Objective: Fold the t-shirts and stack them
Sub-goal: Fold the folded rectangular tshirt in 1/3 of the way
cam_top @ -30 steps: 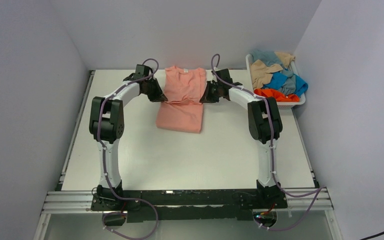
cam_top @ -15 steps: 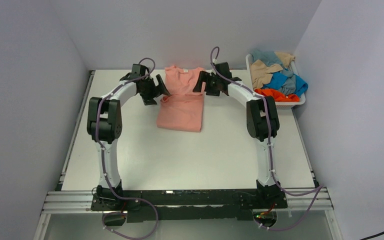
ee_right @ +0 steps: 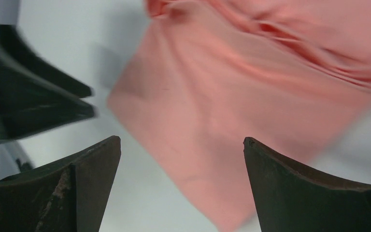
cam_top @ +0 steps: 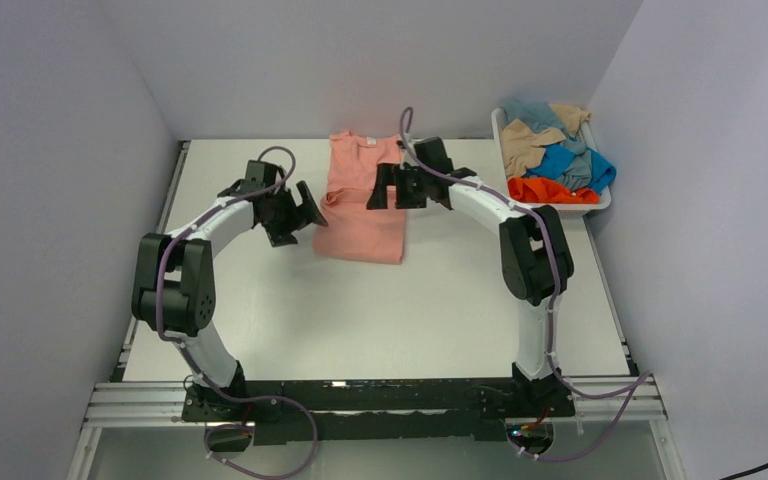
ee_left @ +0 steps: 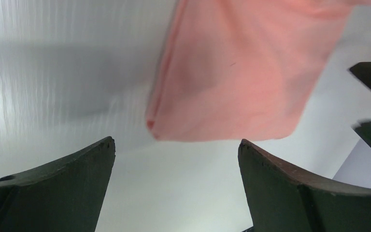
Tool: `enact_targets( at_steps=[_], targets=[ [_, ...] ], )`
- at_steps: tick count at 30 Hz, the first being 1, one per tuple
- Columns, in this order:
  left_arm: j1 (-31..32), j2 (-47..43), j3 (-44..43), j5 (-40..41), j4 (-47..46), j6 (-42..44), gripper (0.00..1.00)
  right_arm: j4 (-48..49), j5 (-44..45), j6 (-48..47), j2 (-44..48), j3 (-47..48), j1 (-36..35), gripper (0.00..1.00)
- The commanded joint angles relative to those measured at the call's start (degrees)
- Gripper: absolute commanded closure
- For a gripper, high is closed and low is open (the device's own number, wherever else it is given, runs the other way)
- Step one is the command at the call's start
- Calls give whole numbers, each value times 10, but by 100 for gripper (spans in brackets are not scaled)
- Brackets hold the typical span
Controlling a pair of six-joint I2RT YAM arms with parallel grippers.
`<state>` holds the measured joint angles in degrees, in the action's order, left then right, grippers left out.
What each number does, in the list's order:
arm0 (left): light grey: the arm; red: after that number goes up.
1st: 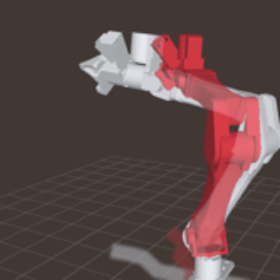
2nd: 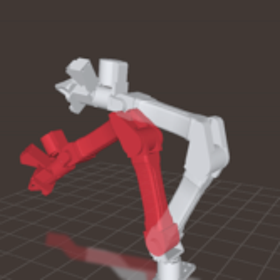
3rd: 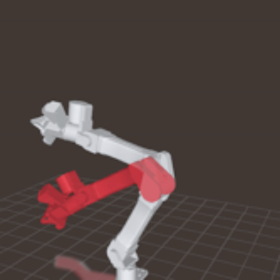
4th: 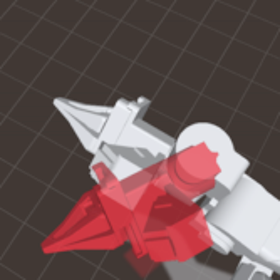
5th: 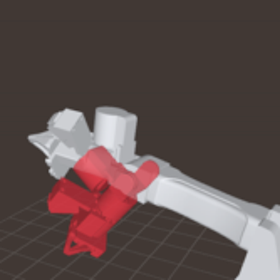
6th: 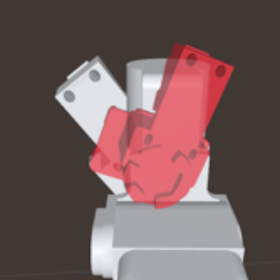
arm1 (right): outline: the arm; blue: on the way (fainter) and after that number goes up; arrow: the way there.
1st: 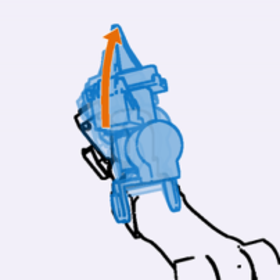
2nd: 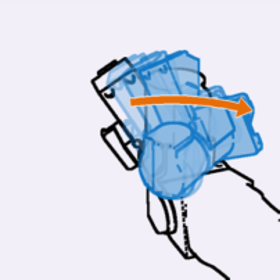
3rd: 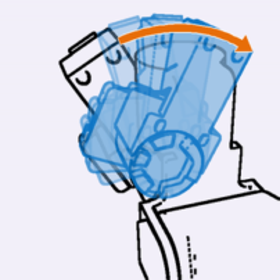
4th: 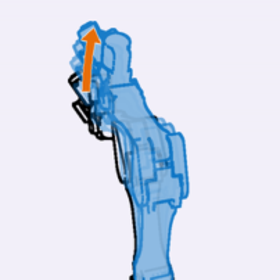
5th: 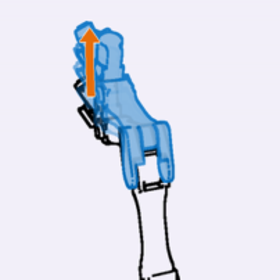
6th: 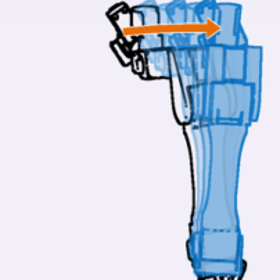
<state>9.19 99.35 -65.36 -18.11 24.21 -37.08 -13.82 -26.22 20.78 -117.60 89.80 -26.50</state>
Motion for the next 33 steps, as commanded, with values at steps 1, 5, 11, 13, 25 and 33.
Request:
enact_targets(
  at_steps=[1, 5, 11, 13, 25, 33],
  targets=[
    [-1, -9, 22, -2, -31, -18, 1, 117, -82, 28, -68, 58, -24, 0],
    [-1, 8, 37, -11, -59, -27, 1, 158, -81, 50, -159, 154, -23, 0],
    [0, 54, 3, -1, -42, -19, 15, 154, -22, 111, -316, 346, -8, 0],
    [3, 61, 4, 2, -45, -18, 20, 184, -28, 143, -323, 347, -1, 0],
    [8, 105, -6, 15, -80, -25, 30, 168, -18, 39, -99, 113, 0, 0],
    [17, 104, 15, -15, -82, -21, 35, 152, 61, 19, 40, -48, 2, 0]
  ],
)
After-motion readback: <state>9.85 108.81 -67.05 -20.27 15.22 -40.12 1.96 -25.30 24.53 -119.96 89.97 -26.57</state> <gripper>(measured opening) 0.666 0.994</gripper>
